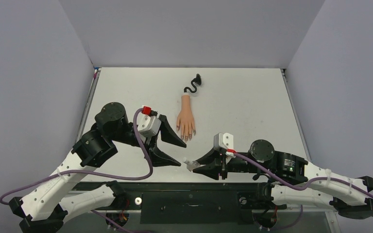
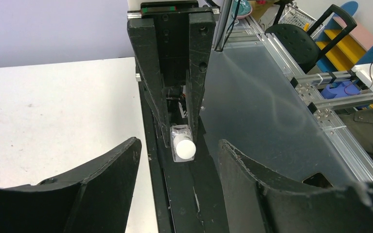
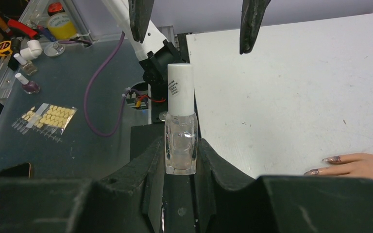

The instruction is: Paint the nails

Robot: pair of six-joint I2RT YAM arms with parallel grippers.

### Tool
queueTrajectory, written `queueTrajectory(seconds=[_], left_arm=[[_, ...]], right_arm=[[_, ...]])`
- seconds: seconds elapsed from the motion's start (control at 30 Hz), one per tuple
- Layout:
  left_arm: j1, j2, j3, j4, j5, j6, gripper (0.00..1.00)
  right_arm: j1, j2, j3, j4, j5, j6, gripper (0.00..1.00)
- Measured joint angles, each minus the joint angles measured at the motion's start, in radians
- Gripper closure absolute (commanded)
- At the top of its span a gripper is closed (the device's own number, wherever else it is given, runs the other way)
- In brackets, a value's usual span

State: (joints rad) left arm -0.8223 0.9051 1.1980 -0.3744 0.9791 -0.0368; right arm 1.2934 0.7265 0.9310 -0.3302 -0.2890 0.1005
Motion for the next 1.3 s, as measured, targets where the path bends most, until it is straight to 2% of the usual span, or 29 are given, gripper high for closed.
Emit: queueTrajectory(seconds=[1.1,1.23,1.3], left_arm=[[-0.032,0.027,-0.047,-0.018,-0.025,0.019,0.54],[-0.039,0.027,-0.048,-0.018,-0.035,0.019,0.59],[-0.042,0.026,-0.048,-0.018,-0.039,0.019,0.66]], right_arm=[[-0.045,0.031,0.000,0.046,-0.012,0.001,1.00],[-0.045,0.034,0.000,0.046,-0.012,0.004,1.00],[-0.045,0.035,0.000,0.046,-0.012,0.005,1.00]])
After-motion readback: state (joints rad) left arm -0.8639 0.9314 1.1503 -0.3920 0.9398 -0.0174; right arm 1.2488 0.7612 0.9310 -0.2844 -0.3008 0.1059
